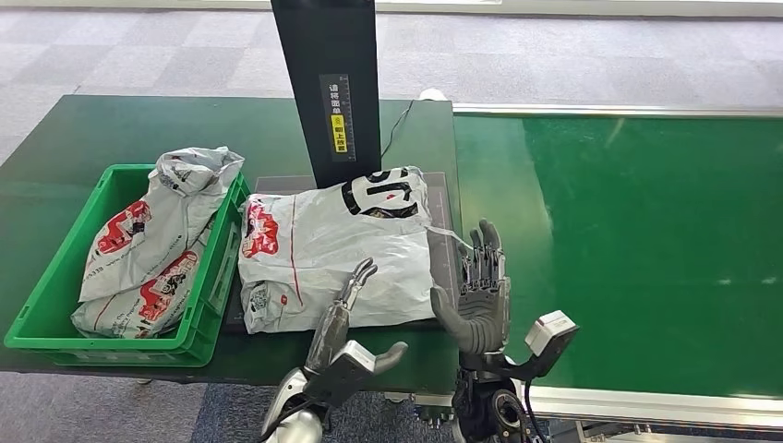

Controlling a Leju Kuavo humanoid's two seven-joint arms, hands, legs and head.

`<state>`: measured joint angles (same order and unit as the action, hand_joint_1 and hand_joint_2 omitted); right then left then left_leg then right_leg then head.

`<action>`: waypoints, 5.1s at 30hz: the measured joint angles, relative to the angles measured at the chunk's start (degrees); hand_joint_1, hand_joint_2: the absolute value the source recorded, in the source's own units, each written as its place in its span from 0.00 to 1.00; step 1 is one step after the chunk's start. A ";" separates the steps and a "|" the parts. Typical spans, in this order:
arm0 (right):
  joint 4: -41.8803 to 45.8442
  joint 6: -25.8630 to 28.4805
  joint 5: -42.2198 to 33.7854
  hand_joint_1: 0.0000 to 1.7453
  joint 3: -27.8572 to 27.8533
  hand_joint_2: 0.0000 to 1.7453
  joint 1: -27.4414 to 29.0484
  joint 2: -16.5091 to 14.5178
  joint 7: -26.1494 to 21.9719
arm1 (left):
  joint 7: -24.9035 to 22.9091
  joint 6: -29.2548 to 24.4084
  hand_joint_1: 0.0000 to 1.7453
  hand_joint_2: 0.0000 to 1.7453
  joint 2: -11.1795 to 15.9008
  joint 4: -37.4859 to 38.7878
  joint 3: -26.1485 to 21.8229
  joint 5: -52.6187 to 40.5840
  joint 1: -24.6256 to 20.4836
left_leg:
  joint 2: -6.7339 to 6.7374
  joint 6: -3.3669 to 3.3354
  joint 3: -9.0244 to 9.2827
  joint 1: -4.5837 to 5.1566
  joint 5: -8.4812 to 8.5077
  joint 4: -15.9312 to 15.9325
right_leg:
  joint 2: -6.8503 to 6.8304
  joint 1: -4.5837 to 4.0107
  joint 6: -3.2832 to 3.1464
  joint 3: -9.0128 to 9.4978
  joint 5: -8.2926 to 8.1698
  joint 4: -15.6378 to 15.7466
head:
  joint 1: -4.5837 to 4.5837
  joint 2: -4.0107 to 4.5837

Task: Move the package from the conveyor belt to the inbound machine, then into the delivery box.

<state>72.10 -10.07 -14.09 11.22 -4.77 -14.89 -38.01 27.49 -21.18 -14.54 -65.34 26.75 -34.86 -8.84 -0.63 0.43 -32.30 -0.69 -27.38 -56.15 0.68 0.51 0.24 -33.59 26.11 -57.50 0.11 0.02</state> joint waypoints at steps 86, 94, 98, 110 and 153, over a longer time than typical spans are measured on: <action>-1.59 -12.16 -3.35 0.00 -5.38 1.00 -2.55 -1.98 2.59 | -6.72 -0.80 1.00 1.00 -0.60 44.27 -2.82 -10.81 -29.67 | -0.08 -0.02 1.18 -0.01 -0.14 0.06 | -0.10 -0.02 0.05 1.31 0.15 0.00 | -0.05 0.00; -1.62 -12.08 -3.10 0.00 -5.47 1.00 -1.66 -1.96 2.45 | 0.77 -3.22 1.00 1.00 -0.61 41.79 -4.55 -6.92 -27.72 | -0.08 -0.02 1.00 -0.01 -0.11 0.04 | -0.11 -0.02 0.05 1.11 0.14 0.00 | -0.05 0.00; -1.63 -12.08 -3.03 0.00 -5.49 1.00 -1.49 -1.96 2.41 | 1.02 -3.32 1.00 1.00 -0.57 40.39 -4.83 -6.54 -26.91 | -0.07 -0.02 0.84 -0.01 -0.10 0.03 | -0.11 -0.01 0.05 0.96 0.14 0.00 | -0.05 0.00; -1.69 -11.85 -3.00 0.00 -5.53 1.00 -1.15 -1.96 2.35 | 5.01 -4.40 1.00 1.00 -0.35 37.06 -5.62 -2.77 -24.94 | -0.07 -0.02 0.60 -0.01 -0.10 0.03 | -0.10 -0.01 0.05 0.70 0.14 0.00 | -0.04 0.00; 3.70 -11.03 -2.75 0.00 -10.02 1.00 6.14 -1.28 1.76 | 11.01 30.90 1.00 1.00 8.38 -41.96 -43.96 56.61 8.52 | 0.04 0.04 0.35 -0.03 -0.29 0.05 | 0.04 -0.04 0.02 0.39 0.35 -0.01 | -0.05 0.00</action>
<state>75.80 -21.09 -16.84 1.21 1.37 -16.17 -36.25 38.50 9.72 -6.16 -107.30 -17.21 21.74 -0.33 -0.59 0.46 -31.95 -0.71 -27.67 -56.10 0.73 0.47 0.26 -33.20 26.46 -57.52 0.06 0.02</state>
